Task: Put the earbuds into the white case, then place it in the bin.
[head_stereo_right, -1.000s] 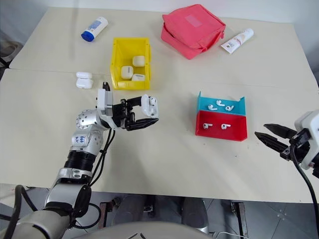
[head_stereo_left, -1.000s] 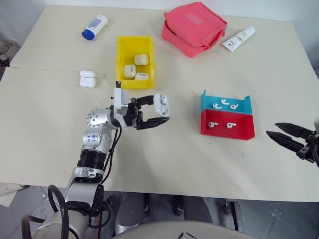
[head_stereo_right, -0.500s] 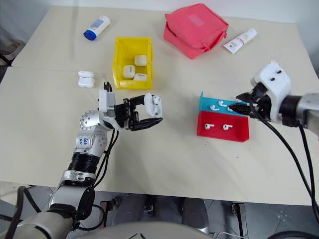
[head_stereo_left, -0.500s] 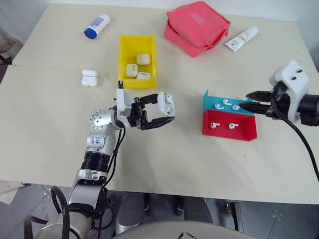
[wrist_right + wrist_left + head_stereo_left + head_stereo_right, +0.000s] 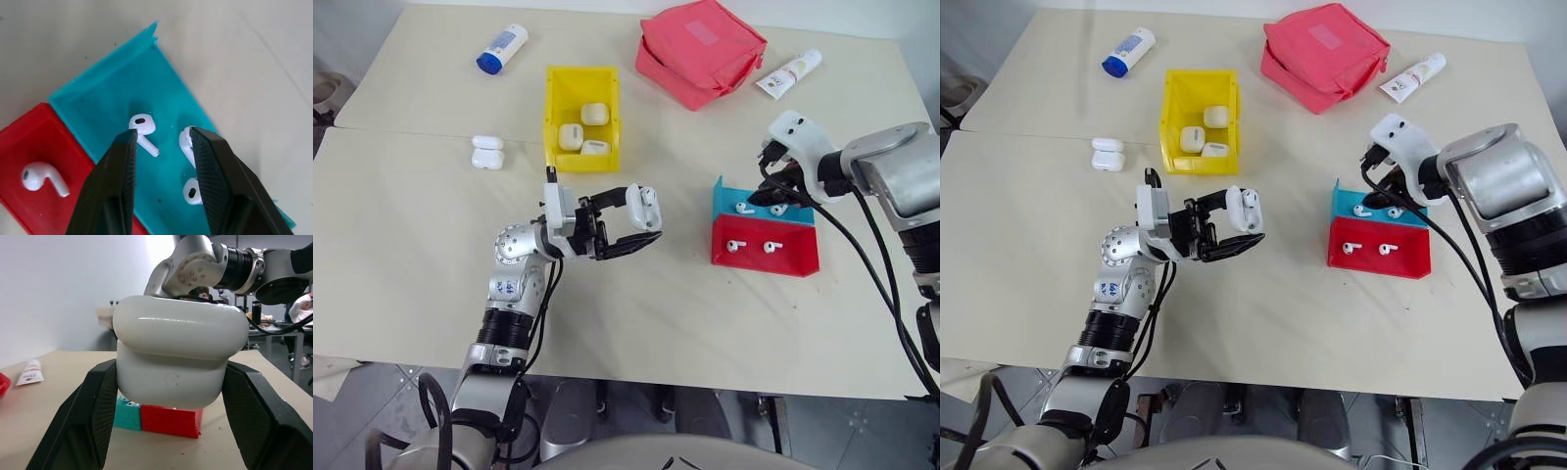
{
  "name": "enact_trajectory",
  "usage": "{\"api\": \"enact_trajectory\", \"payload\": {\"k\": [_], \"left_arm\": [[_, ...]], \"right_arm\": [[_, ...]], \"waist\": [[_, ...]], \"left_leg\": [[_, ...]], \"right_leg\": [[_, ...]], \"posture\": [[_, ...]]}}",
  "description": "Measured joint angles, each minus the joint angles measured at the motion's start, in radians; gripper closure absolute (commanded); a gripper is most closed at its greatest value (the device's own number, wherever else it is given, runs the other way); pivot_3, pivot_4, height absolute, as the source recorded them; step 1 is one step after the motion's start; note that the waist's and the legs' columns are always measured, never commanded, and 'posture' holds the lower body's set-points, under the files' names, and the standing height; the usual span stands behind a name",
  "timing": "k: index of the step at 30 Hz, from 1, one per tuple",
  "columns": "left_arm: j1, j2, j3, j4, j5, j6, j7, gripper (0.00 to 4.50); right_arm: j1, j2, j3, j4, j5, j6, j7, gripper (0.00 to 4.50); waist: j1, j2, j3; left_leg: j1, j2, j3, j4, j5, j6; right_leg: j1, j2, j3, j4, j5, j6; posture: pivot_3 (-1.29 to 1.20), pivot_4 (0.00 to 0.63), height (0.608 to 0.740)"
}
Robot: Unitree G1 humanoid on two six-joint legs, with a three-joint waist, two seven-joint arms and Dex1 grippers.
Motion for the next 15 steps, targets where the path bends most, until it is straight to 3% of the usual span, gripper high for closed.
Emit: {"api": "enact_trajectory", "payload": {"k": [8,15], "left_arm": [[0.0,0.001,0.001,0.0,0.005,-0.013,0.012,1.68],[0.003,-0.004,0.001,0.0,0.01,-0.02,0.024,1.68]], "right_arm": [[-0.066,0.056,0.041,0.136,-0.091,-0.057,0.084,2.73],[-0.064,0.073,0.054,0.14,-0.127,-0.063,0.154,2.73]], "waist": [[-0.006,0.0,0.0],[-0.01,0.0,0.0]], "left_leg": [[0.0,0.0,0.002,0.0,0.0,0.0],[0.0,0.001,0.004,0.0,0.0,0.0]], "right_leg": [[-0.002,0.0,0.001,0.002,0.0,0.0],[-0.004,0.0,0.002,0.003,0.0,0.0]], "posture": [[0.0,0.15,0.74],[0.0,0.15,0.74]]}}
